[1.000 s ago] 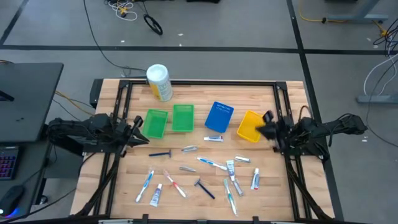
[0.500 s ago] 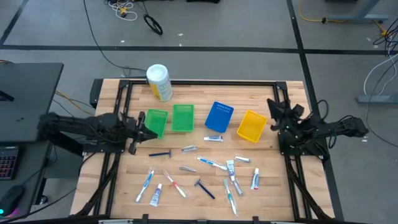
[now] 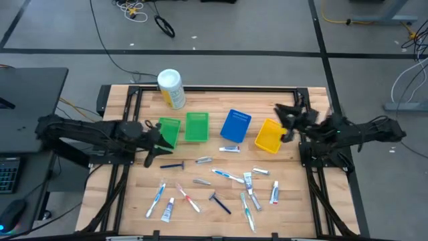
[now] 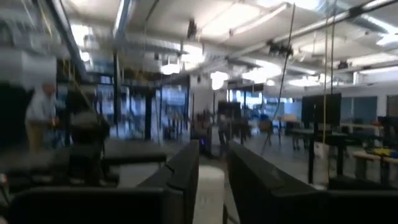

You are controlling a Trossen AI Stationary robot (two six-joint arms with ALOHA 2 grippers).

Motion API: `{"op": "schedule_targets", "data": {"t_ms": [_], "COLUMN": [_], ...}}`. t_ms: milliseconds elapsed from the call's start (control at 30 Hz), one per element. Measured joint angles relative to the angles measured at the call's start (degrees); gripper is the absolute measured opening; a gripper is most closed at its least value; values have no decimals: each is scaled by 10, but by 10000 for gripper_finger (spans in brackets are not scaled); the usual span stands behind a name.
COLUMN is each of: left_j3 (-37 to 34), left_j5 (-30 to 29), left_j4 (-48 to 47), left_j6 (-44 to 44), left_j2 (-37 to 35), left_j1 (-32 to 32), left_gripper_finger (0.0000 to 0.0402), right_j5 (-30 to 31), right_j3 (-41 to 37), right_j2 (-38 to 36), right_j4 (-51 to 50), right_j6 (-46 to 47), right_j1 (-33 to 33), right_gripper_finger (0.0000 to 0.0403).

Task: Pick & Place Travel size toiletries
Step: Put the top blue razor into the left green bin

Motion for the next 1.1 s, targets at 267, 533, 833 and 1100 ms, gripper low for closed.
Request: {"op": "schedule_targets", "data": {"t_ms": [267,533,833,1100], "left_j3": [0,0,0,0], "left_j5": [1,-5,-40,-67], "left_j4": [1,2,2,7], "left_j6": [-30,-57,-126,-132], "left_j2": [101,195,281,351], "left_j1": [-15,-55,-86,-102], "left_gripper_finger": [141,148,148,134], "right_j5": [63,24,-163,-173], "right_j3": [28,29,29,29], "right_j2": [166,265,325,344], "right_j4": [-7,-36,-56,-66], "right_j6": [23,95,173,169], "right_j1": [-22,-65,-90,-89], "right_gripper_finger": [169,218,220,220]}}
